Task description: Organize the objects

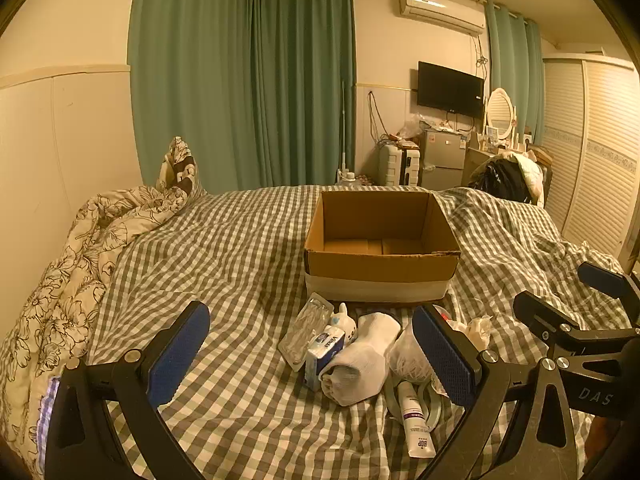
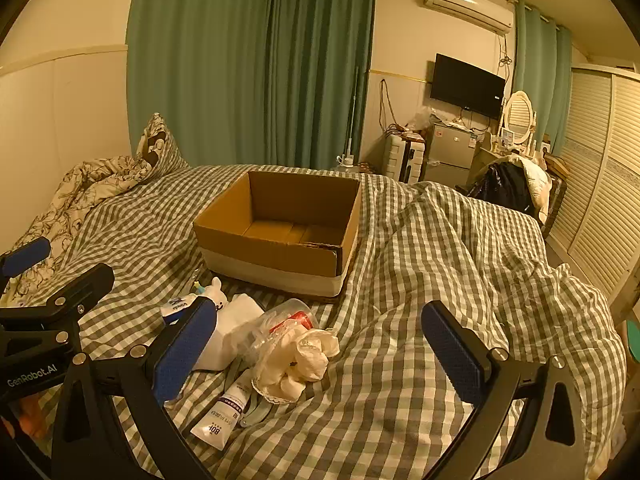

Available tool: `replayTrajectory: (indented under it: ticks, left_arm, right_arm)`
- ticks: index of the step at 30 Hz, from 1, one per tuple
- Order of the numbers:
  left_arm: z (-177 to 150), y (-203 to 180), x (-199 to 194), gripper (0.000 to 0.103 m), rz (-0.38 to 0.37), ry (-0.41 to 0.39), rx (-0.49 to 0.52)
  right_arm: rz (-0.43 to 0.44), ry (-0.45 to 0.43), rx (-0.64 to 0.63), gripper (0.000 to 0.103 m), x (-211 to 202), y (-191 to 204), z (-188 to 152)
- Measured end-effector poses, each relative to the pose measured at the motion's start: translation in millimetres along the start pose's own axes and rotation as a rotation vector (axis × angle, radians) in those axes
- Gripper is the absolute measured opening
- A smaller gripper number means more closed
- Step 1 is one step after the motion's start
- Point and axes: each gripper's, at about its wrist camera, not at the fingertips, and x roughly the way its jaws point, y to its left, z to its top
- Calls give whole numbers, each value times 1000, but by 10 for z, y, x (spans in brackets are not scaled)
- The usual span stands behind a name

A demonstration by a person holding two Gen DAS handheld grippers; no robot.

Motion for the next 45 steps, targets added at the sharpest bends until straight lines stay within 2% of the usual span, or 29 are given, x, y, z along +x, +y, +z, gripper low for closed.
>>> replayTrajectory:
  ticks: [45]
  left_arm:
    - [10,2,2,103,22,10,13]
  right_arm:
    - [6,7,0,103,12,-4,4]
